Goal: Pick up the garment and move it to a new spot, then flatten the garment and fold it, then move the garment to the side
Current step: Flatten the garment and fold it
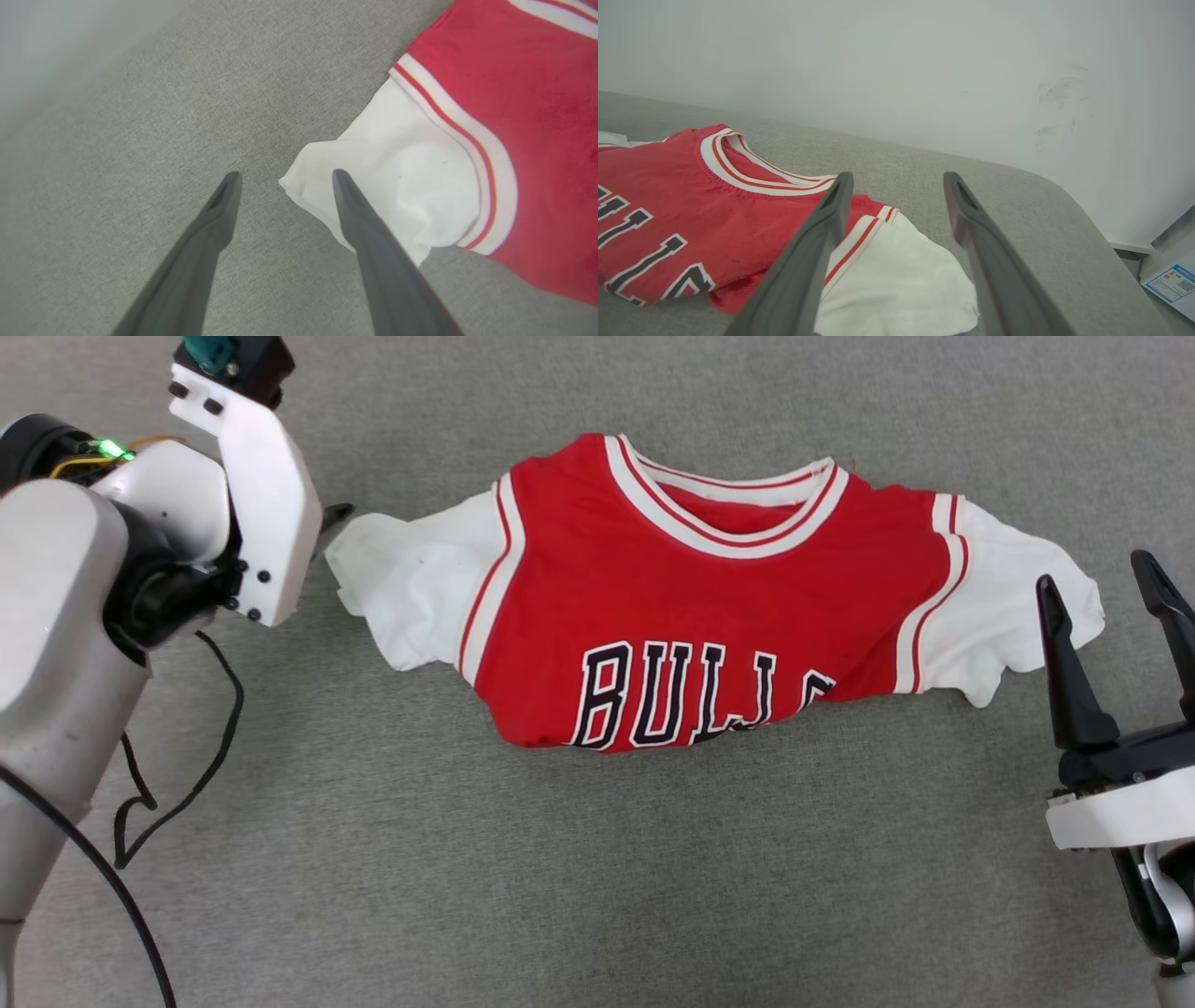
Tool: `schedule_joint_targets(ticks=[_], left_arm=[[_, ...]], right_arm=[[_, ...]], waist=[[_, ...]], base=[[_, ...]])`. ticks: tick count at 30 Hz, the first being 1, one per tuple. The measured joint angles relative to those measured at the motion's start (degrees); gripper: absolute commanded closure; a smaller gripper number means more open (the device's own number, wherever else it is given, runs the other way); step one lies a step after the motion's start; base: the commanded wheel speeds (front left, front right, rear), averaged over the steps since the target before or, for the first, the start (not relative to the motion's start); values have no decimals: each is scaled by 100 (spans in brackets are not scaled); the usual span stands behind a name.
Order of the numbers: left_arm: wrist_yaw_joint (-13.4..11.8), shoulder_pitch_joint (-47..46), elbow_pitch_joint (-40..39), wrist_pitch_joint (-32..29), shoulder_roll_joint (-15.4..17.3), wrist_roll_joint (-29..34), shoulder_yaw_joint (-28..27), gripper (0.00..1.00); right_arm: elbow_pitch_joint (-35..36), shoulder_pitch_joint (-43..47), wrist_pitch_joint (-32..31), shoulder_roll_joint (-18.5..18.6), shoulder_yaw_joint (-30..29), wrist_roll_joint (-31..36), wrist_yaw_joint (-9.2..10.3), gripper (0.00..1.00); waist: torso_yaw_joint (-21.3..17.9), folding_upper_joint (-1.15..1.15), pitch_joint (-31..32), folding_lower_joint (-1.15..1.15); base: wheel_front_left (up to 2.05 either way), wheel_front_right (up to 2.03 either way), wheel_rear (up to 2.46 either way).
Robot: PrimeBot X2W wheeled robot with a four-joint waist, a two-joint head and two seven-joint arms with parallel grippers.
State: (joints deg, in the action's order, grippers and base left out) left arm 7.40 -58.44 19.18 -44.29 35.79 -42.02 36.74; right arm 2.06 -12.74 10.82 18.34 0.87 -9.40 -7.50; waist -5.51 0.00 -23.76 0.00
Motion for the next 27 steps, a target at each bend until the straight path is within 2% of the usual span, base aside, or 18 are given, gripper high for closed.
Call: schedule_joint_targets(ticks=[8, 14, 15, 16, 22, 27], left_arm=[[0, -337, 891, -552, -15, -453, 458, 0], [0, -532, 1029, -692, 20, -712, 740, 0], [0, -556, 1031, -682, 30, -726, 795, 70], [0, -573, 1031, -638, 33, -751, 855, 100], [2, -641, 902, -571, 207, -994, 1121, 100], [0, -782, 820, -702, 847, -1069, 1144, 100]], right_arm=[[-169, -256, 83, 8, 212, -41, 0, 0], [-325, -328, 171, 34, 283, -64, 0, 0], [-354, -344, 176, 42, 280, -64, 0, 0], [-375, -365, 180, 57, 269, -64, 0, 0], [-415, -375, 226, 93, 209, -60, 0, 0], [-411, -370, 225, 75, 225, -25, 0, 0]], waist=[[-255, 0, -458, 0], [-327, 0, -648, -1], [-317, 0, -651, -1], [-299, 0, -647, -1], [-141, 0, -524, 0], [-42, 0, -442, 0]], base=[[0, 0, 0], [0, 0, 0], [0, 0, 0], [0, 0, 0], [0, 0, 0], [0, 0, 0]])
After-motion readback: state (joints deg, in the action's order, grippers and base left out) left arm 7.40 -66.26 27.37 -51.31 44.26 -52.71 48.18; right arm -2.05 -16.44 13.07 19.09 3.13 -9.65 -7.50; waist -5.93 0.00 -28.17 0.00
